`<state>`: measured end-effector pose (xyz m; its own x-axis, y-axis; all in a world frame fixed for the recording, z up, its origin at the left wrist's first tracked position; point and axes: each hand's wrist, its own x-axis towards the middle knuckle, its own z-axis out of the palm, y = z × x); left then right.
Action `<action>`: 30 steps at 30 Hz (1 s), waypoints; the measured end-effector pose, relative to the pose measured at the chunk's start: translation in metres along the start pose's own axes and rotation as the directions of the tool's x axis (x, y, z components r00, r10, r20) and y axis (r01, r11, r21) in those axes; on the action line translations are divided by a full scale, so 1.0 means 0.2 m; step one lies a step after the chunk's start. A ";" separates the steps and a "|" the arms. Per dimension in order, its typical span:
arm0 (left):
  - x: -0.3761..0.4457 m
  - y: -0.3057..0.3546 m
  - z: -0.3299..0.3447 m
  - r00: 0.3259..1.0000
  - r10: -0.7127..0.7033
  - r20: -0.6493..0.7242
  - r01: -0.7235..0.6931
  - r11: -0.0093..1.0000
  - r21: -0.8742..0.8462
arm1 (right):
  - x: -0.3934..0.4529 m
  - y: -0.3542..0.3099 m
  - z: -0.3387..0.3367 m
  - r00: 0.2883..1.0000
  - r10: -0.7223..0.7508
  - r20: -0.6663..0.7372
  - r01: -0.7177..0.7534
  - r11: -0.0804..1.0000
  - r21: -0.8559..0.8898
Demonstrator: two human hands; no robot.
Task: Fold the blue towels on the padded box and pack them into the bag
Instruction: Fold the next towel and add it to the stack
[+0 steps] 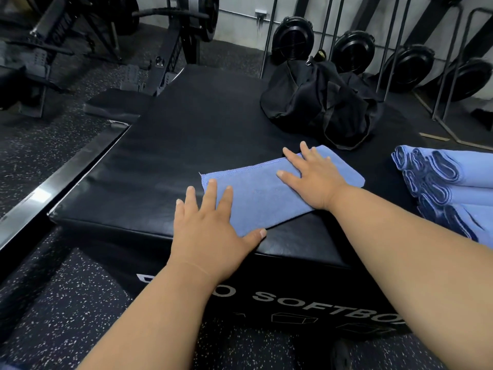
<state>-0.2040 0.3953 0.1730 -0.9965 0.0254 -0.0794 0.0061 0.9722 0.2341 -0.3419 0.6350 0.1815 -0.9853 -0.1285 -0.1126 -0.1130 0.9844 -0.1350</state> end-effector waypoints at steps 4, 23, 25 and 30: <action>-0.01 -0.07 -0.01 0.999 -0.010 -0.041 0.008 0.999 -0.042 | -0.16 -0.08 0.04 0.983 -0.029 -0.182 0.044 0.996 0.076; -0.09 -0.25 0.04 0.906 0.281 -0.317 -0.392 0.839 -0.378 | -0.76 -0.41 0.27 0.958 -0.281 -0.065 0.282 0.959 0.012; -0.11 -0.26 0.02 0.914 0.260 -0.312 -0.377 0.828 -0.415 | -0.77 -0.45 0.28 0.959 -0.278 -0.061 0.278 0.960 0.003; -0.12 -0.28 -0.01 0.933 0.216 -0.287 -0.319 0.868 -0.381 | -0.77 -0.48 0.29 0.964 -0.255 -0.077 0.255 0.967 -0.010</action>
<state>-0.1804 0.3397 0.1647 -0.9524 0.1671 0.2550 0.2912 0.7469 0.5978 -0.1723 0.5527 0.1548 -0.9308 -0.3656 0.0018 -0.3618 0.9203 -0.1489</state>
